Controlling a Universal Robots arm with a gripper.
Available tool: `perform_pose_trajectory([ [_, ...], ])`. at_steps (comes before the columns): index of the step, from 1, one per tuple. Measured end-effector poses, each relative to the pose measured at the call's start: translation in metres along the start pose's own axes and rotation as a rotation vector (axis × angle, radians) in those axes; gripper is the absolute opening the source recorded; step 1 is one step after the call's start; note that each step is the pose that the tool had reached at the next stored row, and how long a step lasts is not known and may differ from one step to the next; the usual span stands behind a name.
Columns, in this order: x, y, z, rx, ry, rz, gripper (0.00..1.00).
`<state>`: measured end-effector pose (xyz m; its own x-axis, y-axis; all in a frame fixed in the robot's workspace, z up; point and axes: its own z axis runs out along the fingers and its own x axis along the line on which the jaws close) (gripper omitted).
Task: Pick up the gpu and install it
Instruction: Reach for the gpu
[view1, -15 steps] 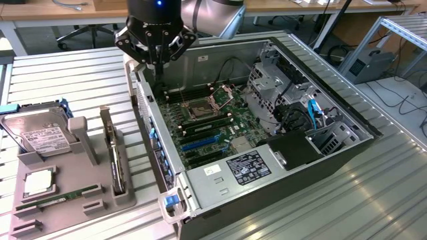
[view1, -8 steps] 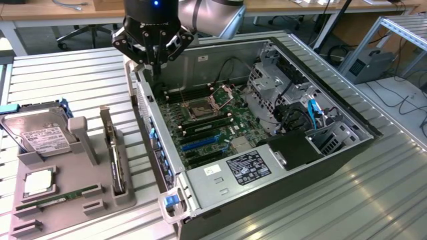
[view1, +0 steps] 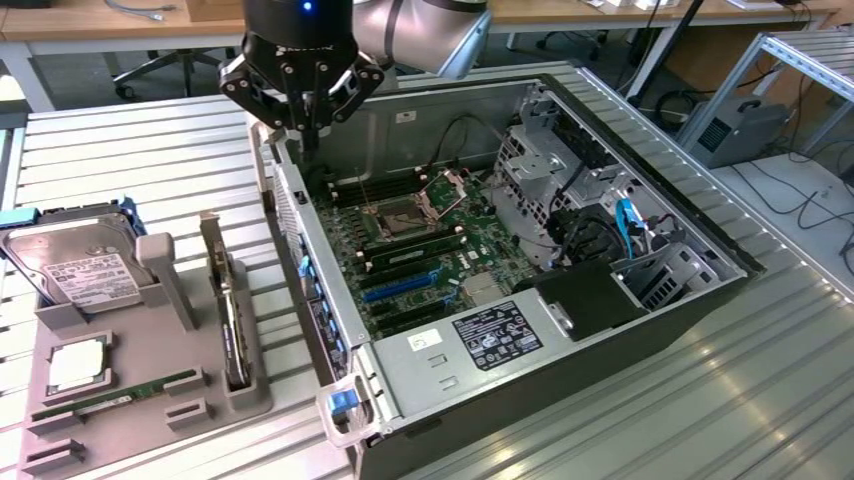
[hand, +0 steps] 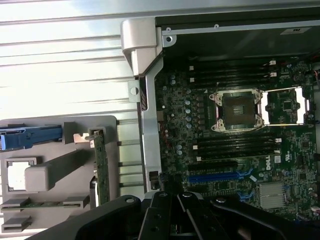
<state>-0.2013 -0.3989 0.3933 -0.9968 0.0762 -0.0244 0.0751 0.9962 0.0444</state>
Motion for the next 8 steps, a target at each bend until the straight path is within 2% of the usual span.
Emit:
perform_pose_trajectory([
  [8, 0.0031, -0.0002, -0.0001, 0.0000, 0.0000, 0.000, 0.11],
])
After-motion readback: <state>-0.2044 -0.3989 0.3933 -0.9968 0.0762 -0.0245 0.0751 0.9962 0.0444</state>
